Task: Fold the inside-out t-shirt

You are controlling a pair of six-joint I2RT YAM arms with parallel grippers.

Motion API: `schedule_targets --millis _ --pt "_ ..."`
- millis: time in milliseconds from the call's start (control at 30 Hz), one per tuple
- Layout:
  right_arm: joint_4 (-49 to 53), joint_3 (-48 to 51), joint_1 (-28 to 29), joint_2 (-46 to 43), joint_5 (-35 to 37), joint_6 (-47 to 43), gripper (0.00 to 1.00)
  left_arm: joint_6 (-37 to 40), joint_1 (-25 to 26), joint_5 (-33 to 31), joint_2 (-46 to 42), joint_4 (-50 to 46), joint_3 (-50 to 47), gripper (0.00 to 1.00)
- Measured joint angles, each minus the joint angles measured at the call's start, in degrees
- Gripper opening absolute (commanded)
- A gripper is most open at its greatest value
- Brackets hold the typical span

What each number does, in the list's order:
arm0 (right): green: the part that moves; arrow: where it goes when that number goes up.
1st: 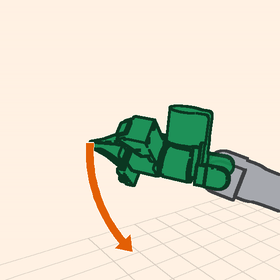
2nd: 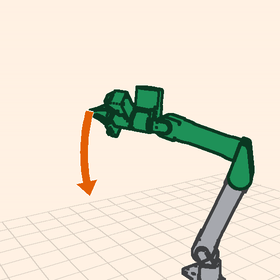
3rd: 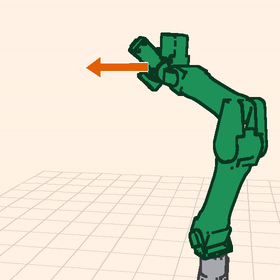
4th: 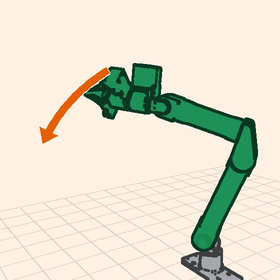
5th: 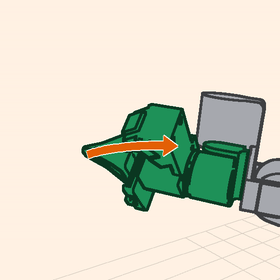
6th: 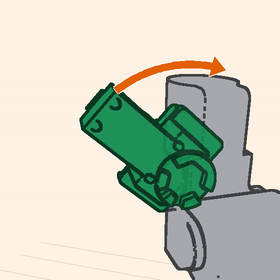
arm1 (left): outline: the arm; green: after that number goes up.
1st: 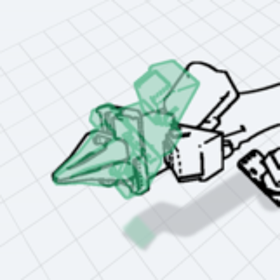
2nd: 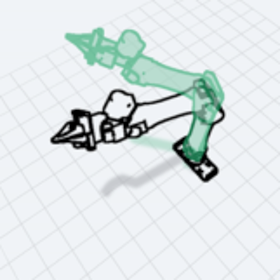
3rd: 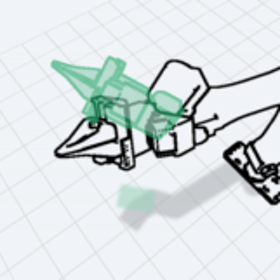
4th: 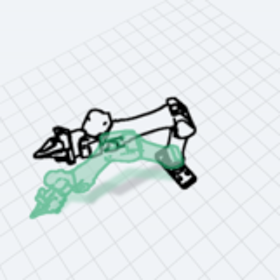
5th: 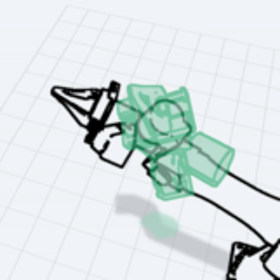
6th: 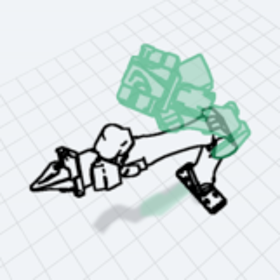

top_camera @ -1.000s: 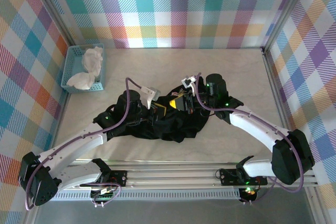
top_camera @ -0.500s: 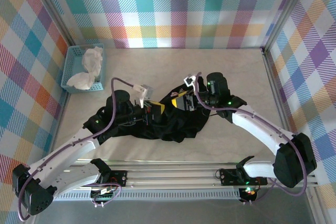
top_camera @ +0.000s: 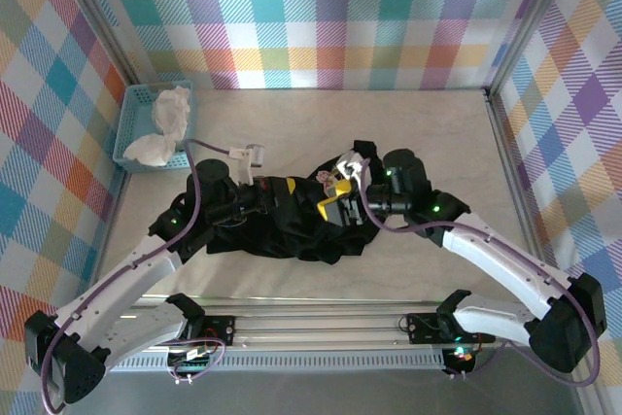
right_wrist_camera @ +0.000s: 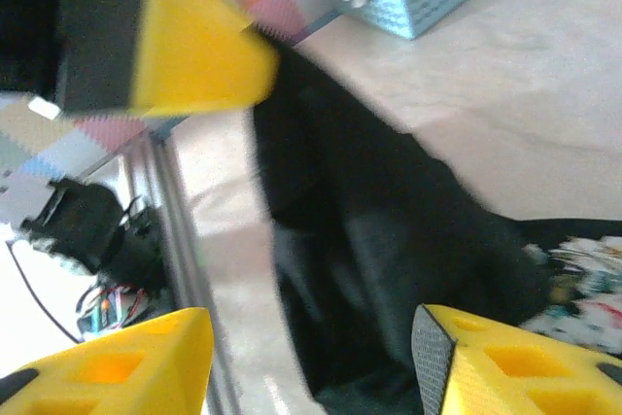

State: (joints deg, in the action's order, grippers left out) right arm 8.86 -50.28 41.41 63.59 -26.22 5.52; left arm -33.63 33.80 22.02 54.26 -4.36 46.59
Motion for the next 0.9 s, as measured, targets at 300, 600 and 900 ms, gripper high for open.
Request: schedule_targets --millis 300,600,900 --pt "-2.2 1.0 6.7 7.0 8.9 -2.3 0.45 -1.3 -0.3 0.0 0.2 0.0 0.5 0.00" --pt "-4.6 -1.0 6.7 12.6 22.9 -1.7 0.50 -1.3 -0.4 2.0 0.2 0.1 0.5 0.00" --pt "-7.5 -3.5 5.7 17.4 22.4 -2.5 0.00 -1.1 -0.4 2.7 -1.2 0.0 0.5 0.00"
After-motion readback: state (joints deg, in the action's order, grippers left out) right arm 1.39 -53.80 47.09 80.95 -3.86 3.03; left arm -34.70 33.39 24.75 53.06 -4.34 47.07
